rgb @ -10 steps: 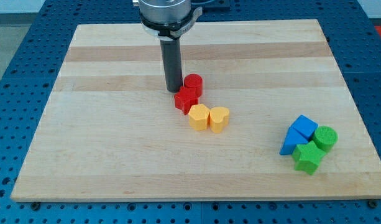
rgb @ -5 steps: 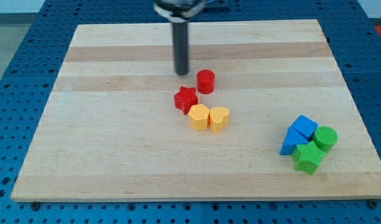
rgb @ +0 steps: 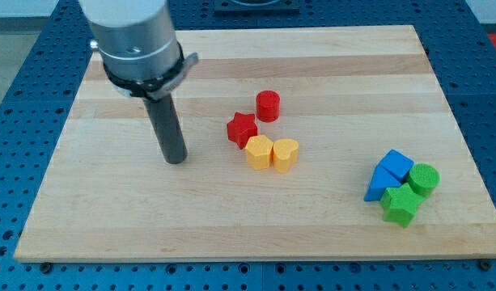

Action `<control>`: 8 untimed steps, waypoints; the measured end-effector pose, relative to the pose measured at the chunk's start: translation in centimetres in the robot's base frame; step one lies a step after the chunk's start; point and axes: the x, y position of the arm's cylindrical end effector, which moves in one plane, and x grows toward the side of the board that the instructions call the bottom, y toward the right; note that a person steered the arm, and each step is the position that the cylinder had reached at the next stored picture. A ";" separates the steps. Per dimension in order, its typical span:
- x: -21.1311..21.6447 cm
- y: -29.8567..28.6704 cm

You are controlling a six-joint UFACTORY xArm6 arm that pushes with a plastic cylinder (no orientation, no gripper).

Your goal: Push red blocks to the centre

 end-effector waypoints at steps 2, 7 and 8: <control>-0.6 4.6; -7.4 8.5; -8.8 9.2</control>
